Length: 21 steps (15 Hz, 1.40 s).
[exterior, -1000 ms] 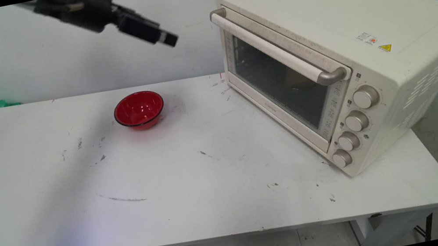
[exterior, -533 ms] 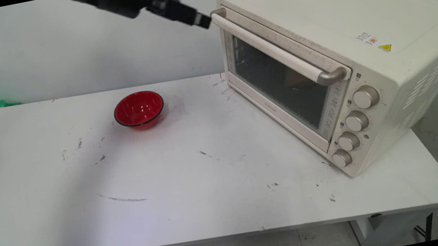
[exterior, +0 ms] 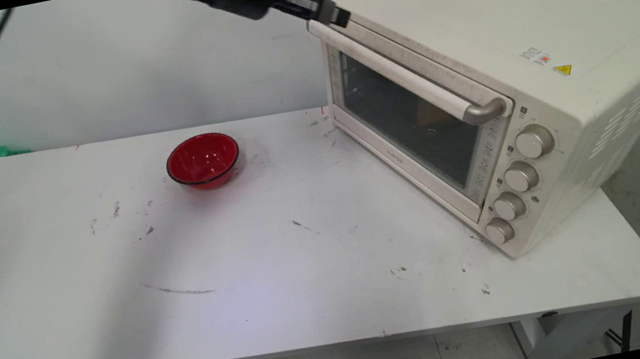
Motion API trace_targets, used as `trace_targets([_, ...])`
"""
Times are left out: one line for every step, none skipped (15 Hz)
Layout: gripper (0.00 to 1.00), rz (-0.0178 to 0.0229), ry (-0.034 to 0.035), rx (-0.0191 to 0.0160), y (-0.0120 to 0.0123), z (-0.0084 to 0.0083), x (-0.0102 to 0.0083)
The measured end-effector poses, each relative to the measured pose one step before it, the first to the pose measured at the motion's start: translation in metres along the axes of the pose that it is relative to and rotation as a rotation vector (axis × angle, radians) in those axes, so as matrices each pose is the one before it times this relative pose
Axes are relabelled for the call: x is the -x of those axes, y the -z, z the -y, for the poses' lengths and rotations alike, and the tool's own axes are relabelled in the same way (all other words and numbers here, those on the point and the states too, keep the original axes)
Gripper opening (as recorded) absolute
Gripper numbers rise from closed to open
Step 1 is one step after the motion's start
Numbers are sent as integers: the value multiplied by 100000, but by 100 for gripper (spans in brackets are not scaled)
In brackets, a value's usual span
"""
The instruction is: Open the oven
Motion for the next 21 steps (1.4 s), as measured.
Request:
trace_targets([0,69,-578,-327,-547,-29,-90])
trace_targets([0,115,-835,-516,-796,-38,-122])
trace_targets([0,140,-642,-271,-533,-49,-76])
trace_targets([0,233,-919,-372,-741,-71,-96])
trace_targets([0,264,-1124,-405,-855,-84,-105])
trace_targets([0,279,-1050,-363,-781,-85,-103])
trace_targets([0,240,-805,-316,-606,-66,-86])
trace_targets([0,174,-510,-217,-392,-36,-58])
trace_targets([0,248,-665,-357,-528,-39,-72])
trace_targets([0,226,-401,-189,-300,-35,-51])
trace_targets([0,275,-569,-365,-333,-55,-89])
trace_targets([0,341,-559,-451,-330,-56,-66])
trace_targets([0,313,-394,-410,-238,-33,-22])
trace_targets([0,400,-385,-378,-262,-54,-9])
trace_targets([0,224,-246,-175,-140,-45,-15])
trace_targets([0,253,-246,-277,-128,-37,0])
trace_targets([0,258,-183,-298,-97,-22,20])
trace_targets([0,326,-196,-302,-113,-33,34])
trace_targets([0,436,-183,-356,-96,-32,76])
trace_targets([0,403,-151,-262,-97,-45,65])
trace_targets([0,361,-94,-235,-72,-26,68])
